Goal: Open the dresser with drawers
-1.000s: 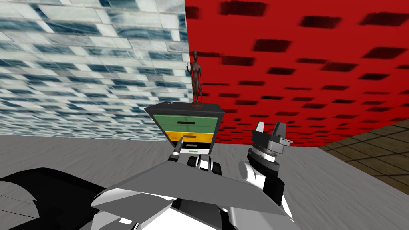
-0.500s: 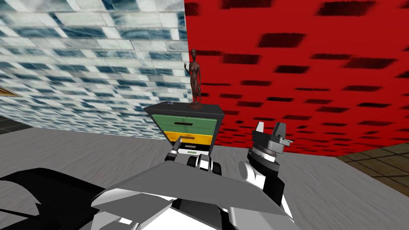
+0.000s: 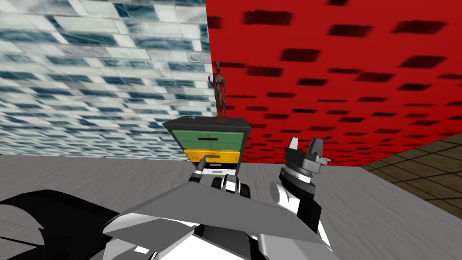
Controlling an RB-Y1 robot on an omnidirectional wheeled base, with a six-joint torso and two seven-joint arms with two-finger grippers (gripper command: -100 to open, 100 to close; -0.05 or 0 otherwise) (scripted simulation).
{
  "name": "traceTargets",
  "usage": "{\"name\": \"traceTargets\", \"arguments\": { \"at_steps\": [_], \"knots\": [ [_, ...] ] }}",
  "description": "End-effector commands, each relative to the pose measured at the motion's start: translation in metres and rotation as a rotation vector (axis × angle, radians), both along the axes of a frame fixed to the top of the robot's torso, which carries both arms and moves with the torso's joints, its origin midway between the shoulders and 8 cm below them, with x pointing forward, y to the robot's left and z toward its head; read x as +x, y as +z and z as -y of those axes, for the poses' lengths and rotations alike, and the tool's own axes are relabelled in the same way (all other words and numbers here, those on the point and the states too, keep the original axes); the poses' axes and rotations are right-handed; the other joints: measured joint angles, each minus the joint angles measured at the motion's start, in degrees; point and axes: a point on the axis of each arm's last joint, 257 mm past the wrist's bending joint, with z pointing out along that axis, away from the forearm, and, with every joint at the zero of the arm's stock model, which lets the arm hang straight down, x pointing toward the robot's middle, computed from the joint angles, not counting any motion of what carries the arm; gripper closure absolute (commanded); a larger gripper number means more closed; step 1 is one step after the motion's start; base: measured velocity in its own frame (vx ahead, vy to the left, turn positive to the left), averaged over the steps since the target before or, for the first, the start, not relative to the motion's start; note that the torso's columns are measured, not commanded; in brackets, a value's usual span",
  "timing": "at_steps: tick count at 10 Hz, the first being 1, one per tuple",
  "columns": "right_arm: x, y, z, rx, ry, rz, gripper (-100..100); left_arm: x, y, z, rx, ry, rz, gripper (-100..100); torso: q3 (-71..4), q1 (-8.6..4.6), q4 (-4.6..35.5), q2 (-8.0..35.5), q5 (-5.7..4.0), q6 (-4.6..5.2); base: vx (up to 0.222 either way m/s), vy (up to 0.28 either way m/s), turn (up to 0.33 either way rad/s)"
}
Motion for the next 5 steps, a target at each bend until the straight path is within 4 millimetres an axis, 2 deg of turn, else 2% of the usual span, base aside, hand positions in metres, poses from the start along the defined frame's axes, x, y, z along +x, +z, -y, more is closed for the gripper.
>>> {"name": "traceTargets", "arguments": {
  "at_steps": [1,3,4,5],
  "knots": [
    [0.0000,0.0001,0.0000,0.000,0.000,0.000,0,0.0040,-0.0031,-0.0092,0.002,0.004,-0.026,100,0.0,-0.27,0.0,0.2,-0.11,-0.05,-0.169,-0.070,0.042],
    [0.0000,0.0001,-0.0001,0.000,0.000,0.000,0,0.0070,-0.0055,-0.0166,0.003,0.008,-0.047,100,0.2,-0.12,0.0,0.4,0.01,0.06,-0.170,-0.064,0.038],
    [0.0000,0.0001,-0.0001,0.000,0.000,0.000,0,0.0112,0.0022,-0.0114,0.004,0.001,-0.020,100,0.2,-0.02,0.0,0.3,0.04,0.07,-0.088,-0.033,0.011],
    [0.0000,0.0000,0.0000,0.000,0.000,0.000,0,0.0078,-0.0009,-0.0134,0.003,0.001,-0.032,100,0.0,0.00,0.1,0.0,-0.04,0.15,-0.122,-0.020,0.021]
  ]
}}
